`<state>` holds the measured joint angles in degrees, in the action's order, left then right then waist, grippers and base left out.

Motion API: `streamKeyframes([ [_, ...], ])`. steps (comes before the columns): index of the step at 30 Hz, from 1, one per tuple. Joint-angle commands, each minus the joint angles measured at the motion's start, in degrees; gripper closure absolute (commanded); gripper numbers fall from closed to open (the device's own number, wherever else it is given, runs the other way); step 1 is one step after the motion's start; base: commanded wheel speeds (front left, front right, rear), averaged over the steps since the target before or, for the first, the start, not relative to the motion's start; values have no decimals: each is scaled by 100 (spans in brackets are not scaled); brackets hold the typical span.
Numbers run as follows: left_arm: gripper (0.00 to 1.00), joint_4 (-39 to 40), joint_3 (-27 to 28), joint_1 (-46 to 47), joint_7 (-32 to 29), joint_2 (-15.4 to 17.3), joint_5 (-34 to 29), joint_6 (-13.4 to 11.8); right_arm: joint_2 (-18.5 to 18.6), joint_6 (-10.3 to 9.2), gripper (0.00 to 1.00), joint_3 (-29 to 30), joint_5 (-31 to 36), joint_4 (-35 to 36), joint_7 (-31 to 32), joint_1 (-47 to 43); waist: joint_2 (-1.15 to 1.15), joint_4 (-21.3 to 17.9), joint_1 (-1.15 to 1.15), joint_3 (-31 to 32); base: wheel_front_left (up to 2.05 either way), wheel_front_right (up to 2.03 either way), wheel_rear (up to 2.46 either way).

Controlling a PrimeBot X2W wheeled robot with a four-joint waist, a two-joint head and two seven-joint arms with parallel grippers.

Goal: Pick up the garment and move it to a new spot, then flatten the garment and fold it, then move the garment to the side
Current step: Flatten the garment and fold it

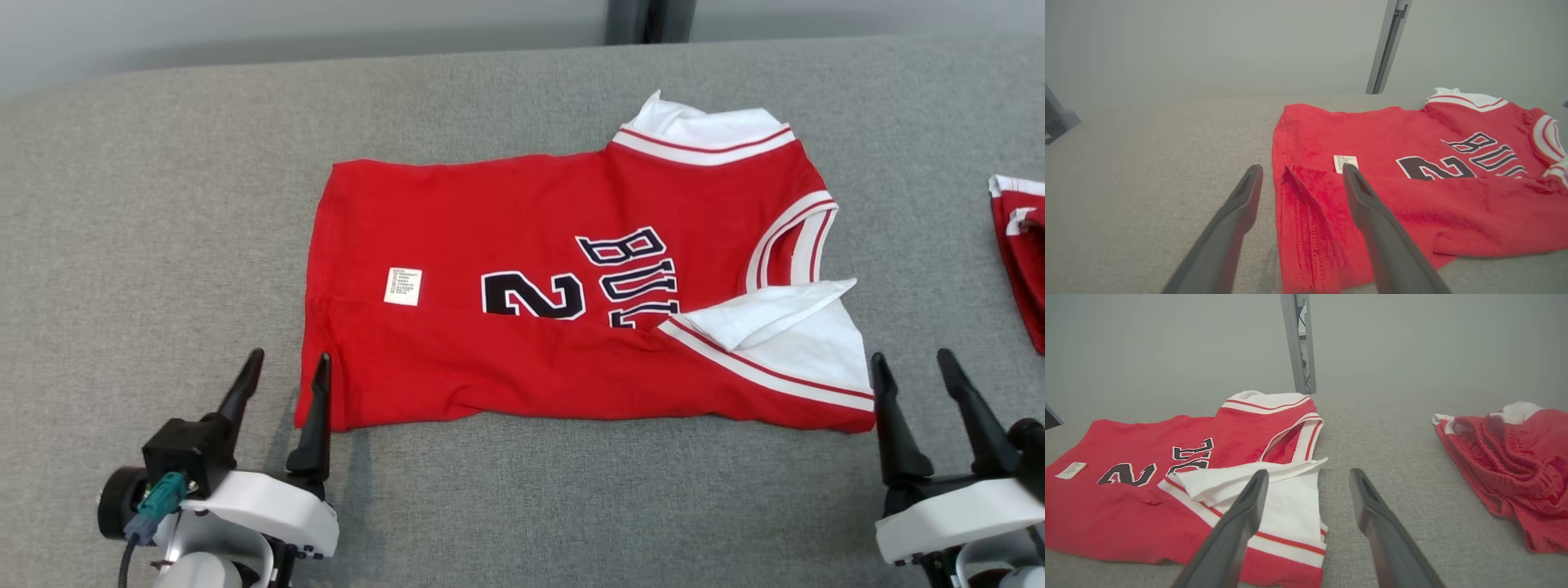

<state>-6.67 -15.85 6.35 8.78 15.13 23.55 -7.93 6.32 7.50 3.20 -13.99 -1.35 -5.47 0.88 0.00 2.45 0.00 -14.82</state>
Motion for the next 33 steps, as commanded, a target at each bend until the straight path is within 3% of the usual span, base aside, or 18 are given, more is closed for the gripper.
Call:
streamKeyframes([
  [1, 0, -68, -15, 73, -13, -13, 53, 46, 29, -2, 0, -23, 1, -66, 9, 54, 0, -32, 0, -84, 0, 0, 0],
  [12, 0, -1158, -137, 307, -397, -324, 692, 515, 77, -2, 0, -381, -262, -1098, 108, 403, 0, -33, 0, -433, 0, 0, 0],
  [13, 23, -1230, -142, 343, -409, -334, 721, 555, 84, -2, 0, -418, -295, -1170, 134, 452, 0, -29, 0, -451, 0, 0, 0],
  [14, 70, -1289, -142, 368, -420, -341, 763, 608, 87, -2, 0, -457, -329, -1229, 153, 495, 0, -27, 0, -463, 0, 0, 0],
  [15, 100, -1344, -140, 392, -417, -352, 804, 653, 94, -2, 0, -485, -366, -1285, 183, 540, 0, -25, 0, -470, 0, 0, 0],
  [16, 100, -1387, -150, 406, -428, -353, 839, 700, 103, -2, 54, -498, -414, -1352, 204, 579, 0, -22, 0, -479, 0, 0, 0],
  [17, 100, -1404, -158, 406, -423, -358, 865, 737, 100, -2, 87, -504, -462, -1403, 215, 599, 0, -17, 0, -485, 0, 0, 0],
  [18, 100, -1399, -157, 399, -425, -358, 895, 760, 99, -2, 100, -506, -494, -1435, 215, 617, 0, -8, 0, -491, 0, 0, 0],
  [25, 100, -790, -82, 93, -583, -190, 1102, 843, 137, -9, 100, -350, -831, -1156, 229, 470, 0, 115, 0, -497, 0, 0, 0],
  [33, 100, 670, 17, -700, -1220, 284, 1276, 631, 76, -7, 100, 36, -1060, -37, 716, -331, 0, 242, 0, -410, 0, 0, 0],
])
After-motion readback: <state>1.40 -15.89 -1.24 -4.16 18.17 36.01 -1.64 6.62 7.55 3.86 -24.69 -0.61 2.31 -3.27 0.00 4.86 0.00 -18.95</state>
